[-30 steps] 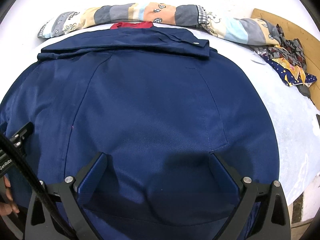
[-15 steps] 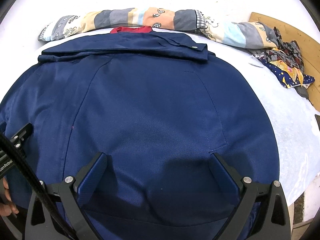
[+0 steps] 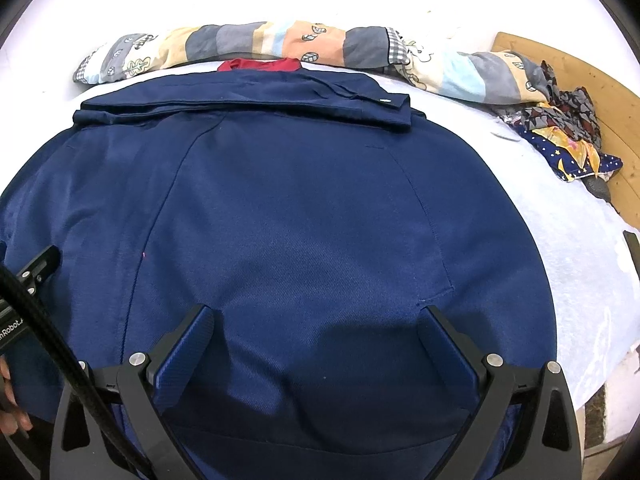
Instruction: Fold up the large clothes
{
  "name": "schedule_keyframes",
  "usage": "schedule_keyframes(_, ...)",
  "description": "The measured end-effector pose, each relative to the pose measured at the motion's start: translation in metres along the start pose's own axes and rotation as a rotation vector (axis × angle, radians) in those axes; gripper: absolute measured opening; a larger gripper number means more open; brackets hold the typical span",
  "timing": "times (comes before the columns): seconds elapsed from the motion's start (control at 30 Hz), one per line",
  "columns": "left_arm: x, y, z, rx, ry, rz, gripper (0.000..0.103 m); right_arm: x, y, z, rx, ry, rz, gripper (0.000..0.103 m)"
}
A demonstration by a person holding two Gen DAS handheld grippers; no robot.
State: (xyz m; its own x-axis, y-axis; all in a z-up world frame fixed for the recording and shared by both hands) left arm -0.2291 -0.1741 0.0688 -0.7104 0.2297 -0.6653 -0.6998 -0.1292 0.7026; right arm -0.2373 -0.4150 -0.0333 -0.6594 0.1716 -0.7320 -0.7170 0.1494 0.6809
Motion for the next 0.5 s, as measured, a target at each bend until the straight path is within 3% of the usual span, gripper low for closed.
schedule_keyframes(0.5, 0.012, 0.01, 0.005, 0.037, 0.007, 0.016, 0.103, 0.005, 0.004, -0.001, -0.016, 0.03, -0.001, 0.103)
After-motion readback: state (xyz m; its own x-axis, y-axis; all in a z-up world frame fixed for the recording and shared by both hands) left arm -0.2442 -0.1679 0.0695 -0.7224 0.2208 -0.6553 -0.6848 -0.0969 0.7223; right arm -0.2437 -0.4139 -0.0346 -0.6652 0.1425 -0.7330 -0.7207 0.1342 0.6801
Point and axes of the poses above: each gripper's, at about its wrist camera, not at the fingertips, and y roughly against the way its jaws point, z to its left, x to its underside, the point moved 1 cm from there along -y, roughly the way its jaws point, and after that the axes turned 9 degrees about -y, right-handed, at the moved point
